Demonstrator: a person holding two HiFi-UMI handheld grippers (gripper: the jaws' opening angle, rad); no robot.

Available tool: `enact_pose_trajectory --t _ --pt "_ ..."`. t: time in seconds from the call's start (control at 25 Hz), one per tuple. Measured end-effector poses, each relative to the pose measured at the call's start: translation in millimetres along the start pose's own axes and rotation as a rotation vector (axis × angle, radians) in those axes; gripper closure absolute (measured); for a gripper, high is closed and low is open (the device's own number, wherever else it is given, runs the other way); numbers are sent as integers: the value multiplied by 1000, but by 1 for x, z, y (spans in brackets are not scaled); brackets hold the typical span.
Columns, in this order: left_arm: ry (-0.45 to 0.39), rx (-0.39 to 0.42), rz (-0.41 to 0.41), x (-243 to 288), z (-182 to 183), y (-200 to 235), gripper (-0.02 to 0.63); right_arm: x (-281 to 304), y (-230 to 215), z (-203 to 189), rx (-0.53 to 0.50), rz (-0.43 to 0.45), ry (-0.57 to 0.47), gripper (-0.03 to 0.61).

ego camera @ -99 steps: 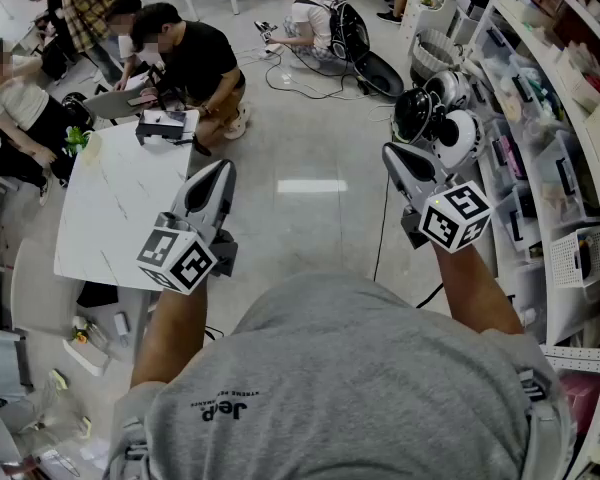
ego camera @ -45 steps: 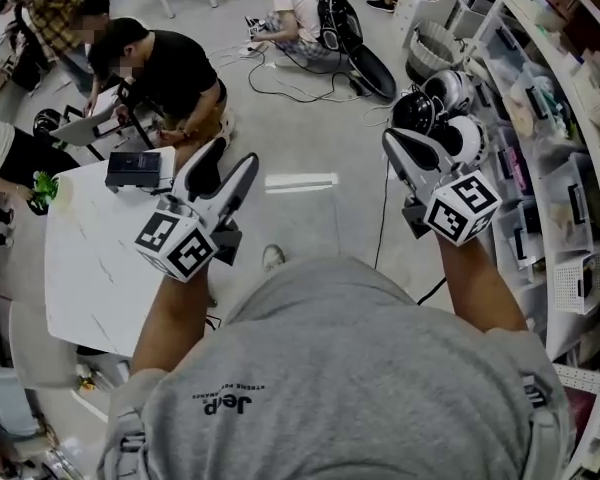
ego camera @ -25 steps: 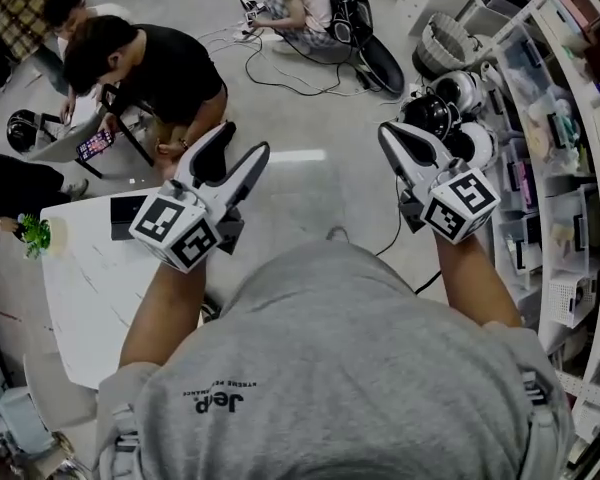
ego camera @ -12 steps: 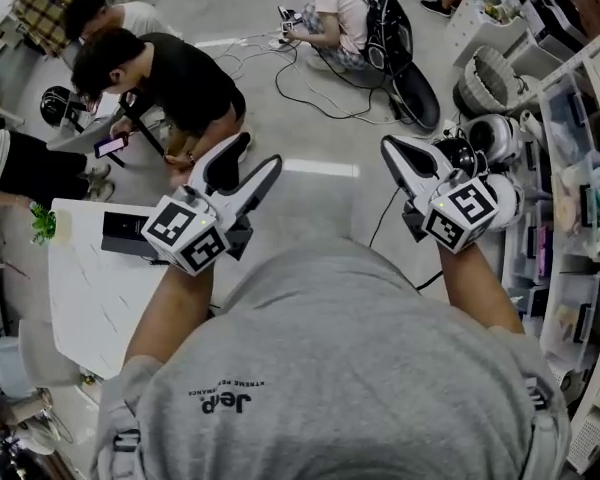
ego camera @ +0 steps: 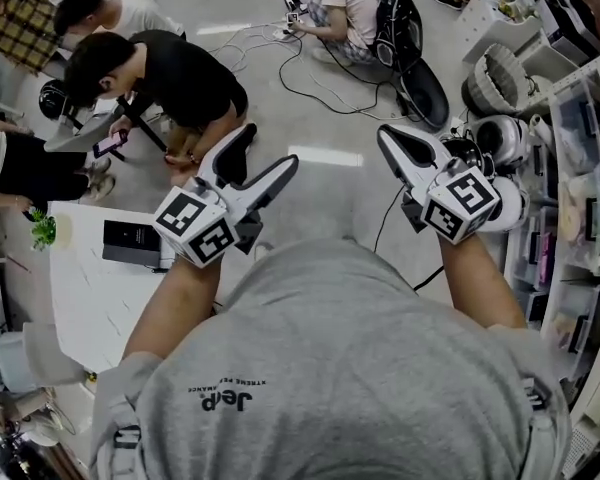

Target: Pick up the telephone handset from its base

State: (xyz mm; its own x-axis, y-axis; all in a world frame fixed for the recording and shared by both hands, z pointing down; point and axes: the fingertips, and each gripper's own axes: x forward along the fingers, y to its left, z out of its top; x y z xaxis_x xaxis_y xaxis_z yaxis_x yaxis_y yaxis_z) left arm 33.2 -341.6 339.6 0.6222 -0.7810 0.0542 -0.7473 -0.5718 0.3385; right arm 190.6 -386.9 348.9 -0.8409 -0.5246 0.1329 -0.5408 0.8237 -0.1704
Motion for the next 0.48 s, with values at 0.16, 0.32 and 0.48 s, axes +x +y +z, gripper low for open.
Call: enact_pose_trajectory --t 0.16,0.32,0.48 --pt "-27 -25 19 -19 6 18 192 34 19 8 -22 51 24 572" --pt "-64 -73 118 -55 1 45 190 86 41 9 -51 163 65 572" --pt "-108 -136 260 -106 -11 75 190 141 73 4 -85 283 108 572"
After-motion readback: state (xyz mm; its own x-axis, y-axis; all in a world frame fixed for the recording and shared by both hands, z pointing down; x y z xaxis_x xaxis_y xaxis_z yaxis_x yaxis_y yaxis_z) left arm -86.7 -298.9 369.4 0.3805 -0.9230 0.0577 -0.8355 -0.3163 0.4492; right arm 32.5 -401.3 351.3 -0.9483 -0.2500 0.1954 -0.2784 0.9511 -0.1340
